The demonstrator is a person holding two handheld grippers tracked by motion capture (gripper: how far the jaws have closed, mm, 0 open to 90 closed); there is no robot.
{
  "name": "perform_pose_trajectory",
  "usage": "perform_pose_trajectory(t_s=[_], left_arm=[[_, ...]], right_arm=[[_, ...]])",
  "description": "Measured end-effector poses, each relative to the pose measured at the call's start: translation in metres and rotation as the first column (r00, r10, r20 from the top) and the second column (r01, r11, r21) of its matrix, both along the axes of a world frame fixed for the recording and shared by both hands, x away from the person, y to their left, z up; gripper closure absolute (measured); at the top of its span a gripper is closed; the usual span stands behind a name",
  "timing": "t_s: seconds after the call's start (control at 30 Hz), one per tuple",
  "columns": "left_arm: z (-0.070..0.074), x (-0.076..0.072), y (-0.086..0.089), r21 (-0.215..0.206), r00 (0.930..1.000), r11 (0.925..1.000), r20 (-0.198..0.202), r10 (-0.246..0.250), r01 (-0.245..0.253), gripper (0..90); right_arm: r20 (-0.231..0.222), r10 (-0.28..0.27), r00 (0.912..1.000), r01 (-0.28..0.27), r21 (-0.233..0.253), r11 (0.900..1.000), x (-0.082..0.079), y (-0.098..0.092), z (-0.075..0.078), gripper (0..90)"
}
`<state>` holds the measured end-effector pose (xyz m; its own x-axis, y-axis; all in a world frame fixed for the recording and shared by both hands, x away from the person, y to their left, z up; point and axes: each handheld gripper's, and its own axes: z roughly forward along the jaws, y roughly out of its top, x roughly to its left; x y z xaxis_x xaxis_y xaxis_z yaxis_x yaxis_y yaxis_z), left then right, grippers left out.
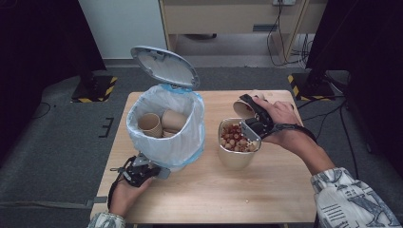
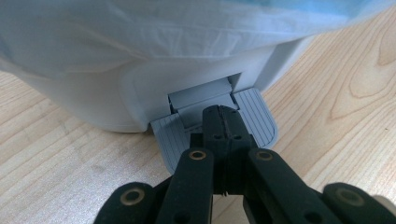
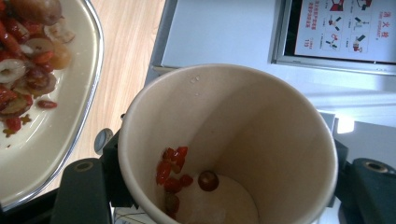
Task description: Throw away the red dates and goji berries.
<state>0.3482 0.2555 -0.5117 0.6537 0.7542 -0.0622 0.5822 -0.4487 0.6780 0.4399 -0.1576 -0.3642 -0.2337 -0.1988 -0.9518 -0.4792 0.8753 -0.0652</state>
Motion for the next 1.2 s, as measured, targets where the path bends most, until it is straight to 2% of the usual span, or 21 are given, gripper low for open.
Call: perform_pose_trajectory(t_s=[0.4,0.73,0.97,1.0,1.1,1.2], left_arm=[[0.0,0.0,0.0,0.0,1.0,1.0,0.0,0.0,0.0,89.9],[0.0,0.0,0.0,-0.001,1.0,1.0,-0.001,-0.001,0.001,89.9],[0.0,0.0,0.0,-0.001,1.0,1.0,-0.001,-0.001,0.001,89.9],[0.0,0.0,0.0,-0.002,1.0,1.0,-0.001,-0.001,0.001,89.9],[0.0,0.0,0.0,-0.002,1.0,1.0,-0.001,-0.001,0.001,89.9],[0.0,0.0,0.0,-0.002,1.0,1.0,-0.001,-0.001,0.001,89.9]], right_arm=[[-0.033,0.002,0.9995,0.0,0.07,0.998,0.002,0.005,0.007,30.3],[-0.07,0.005,0.9975,0.005,0.136,0.991,0.005,0.009,0.01,30.1],[-0.107,0.01,0.9942,0.011,0.202,0.979,0.007,0.009,0.013,29.9],[-0.12,0.014,0.9926,0.014,0.226,0.974,0.007,0.009,0.013,29.9],[-0.137,0.022,0.9903,0.014,0.259,0.966,0.008,0.009,0.015,29.8],[-0.169,0.034,0.9851,0.021,0.315,0.949,0.008,0.008,0.019,29.8]])
